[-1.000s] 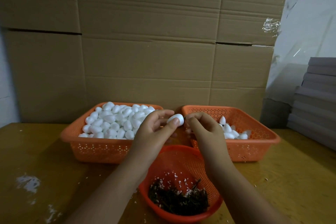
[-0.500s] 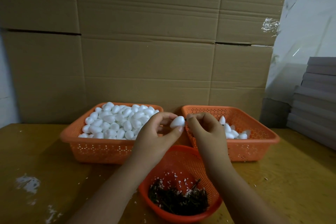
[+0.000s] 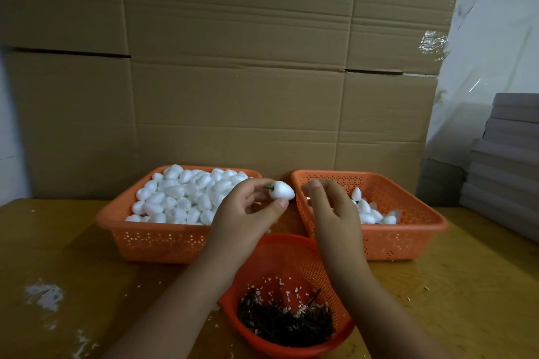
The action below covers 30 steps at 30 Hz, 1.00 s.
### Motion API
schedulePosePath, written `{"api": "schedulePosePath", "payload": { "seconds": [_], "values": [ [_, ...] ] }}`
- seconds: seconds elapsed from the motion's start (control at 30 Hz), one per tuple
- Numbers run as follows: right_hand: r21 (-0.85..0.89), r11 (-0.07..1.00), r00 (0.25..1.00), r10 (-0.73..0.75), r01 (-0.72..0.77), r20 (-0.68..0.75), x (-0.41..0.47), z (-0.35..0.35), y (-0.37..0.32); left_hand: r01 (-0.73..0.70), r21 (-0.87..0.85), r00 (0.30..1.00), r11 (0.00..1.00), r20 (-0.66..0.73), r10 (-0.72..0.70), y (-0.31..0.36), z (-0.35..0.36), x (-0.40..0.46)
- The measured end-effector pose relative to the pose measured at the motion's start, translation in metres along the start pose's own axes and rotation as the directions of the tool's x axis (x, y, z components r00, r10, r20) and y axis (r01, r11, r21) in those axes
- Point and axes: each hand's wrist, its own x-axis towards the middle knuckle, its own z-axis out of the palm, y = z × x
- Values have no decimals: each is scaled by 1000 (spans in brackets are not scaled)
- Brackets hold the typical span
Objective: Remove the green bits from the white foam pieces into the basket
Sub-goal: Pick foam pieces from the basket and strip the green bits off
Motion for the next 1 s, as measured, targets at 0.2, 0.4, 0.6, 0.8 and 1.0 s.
{"api": "schedulePosePath", "payload": {
  "seconds": [0.2,0.4,0.6,0.8,1.0],
  "values": [
    [87,988,991,122,-127,59,1,-3,-7,32,-7,999,999,-3,-32,-1,-1,-1],
    [111,985,991,127,-132,52,-2,-1,-13,18,7,1000,1000,-14,-18,-2,-2,0],
    [131,984,992,113,-120,54,-3,-1,-13,7,27,1000,1000,-26,-6,-2,-1,0],
    [179,979,993,79,-93,85,-4,-2,-14,-74,149,997,986,-9,77,-6,-3,3],
    [35,989,982,-145,142,122,-6,3,-10,-120,397,993,910,50,109,-13,-2,3]
  ]
}}
